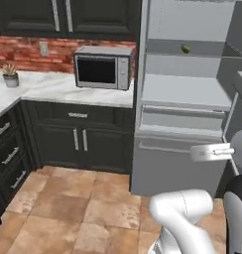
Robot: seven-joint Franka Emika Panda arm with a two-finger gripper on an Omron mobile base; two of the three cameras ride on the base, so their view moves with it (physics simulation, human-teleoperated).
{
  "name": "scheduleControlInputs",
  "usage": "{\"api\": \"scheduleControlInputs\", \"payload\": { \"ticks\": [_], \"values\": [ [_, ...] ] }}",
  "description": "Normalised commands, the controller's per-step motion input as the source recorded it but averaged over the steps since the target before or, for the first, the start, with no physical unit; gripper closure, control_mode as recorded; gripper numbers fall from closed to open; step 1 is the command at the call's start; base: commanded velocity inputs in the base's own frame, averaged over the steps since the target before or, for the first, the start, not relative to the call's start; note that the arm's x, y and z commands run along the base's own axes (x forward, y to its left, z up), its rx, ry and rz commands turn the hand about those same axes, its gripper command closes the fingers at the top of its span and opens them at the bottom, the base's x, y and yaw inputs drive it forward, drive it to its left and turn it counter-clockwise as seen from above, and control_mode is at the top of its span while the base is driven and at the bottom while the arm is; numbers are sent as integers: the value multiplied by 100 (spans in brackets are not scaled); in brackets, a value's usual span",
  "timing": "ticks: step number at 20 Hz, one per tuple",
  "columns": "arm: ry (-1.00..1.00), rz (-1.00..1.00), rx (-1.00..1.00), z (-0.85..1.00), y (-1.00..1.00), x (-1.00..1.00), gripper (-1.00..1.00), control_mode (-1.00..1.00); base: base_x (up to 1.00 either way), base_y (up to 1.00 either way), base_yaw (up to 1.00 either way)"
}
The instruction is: Place the cold items (cucumber and squash) from the fridge in one tupperware on the dining counter. Place the warm items (kebab skewer and hot dog) in the stove area in another tupperware.
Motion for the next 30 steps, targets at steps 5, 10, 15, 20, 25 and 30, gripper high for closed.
{"api": "scheduleControlInputs", "payload": {
  "ticks": [5,10,15,20,25,30],
  "values": [
    [0,0,0,0,0,0,-100,100,55,7,-63],
    [0,0,0,0,0,0,-100,100,77,4,-47],
    [0,0,0,0,0,0,-100,100,32,1,-6],
    [0,0,0,0,0,0,-100,100,75,7,-8],
    [0,0,0,0,0,0,-100,100,65,0,-1],
    [0,0,0,0,0,0,-100,100,69,0,0]
  ]
}}
